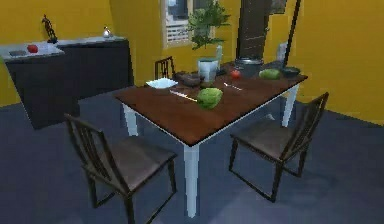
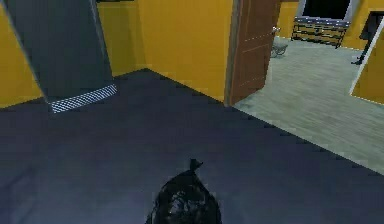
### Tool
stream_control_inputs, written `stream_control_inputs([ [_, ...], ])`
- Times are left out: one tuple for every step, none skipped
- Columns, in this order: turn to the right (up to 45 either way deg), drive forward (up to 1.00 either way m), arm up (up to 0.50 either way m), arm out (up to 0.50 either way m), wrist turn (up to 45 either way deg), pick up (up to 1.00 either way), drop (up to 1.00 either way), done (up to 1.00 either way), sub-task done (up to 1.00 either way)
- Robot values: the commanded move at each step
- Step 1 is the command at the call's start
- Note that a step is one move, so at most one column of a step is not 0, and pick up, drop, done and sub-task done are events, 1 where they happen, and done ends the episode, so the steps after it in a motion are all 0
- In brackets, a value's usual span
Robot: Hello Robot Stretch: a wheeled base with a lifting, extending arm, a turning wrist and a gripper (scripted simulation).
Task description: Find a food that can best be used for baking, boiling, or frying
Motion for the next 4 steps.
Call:
stream_control_inputs([
  [27.0, 0.00, 0.00, 0.00, 0.0, 0.00, 0.00, 0.00, 0.00],
  [0.0, 0.85, 0.00, 0.00, 0.0, 0.00, 0.00, 0.00, 0.00],
  [-39.0, 0.00, 0.00, 0.00, 0.0, 0.00, 0.00, 0.00, 0.00],
  [0.0, 0.00, 0.00, 0.00, 0.0, 0.00, 0.00, 1.00, 0.00],
])
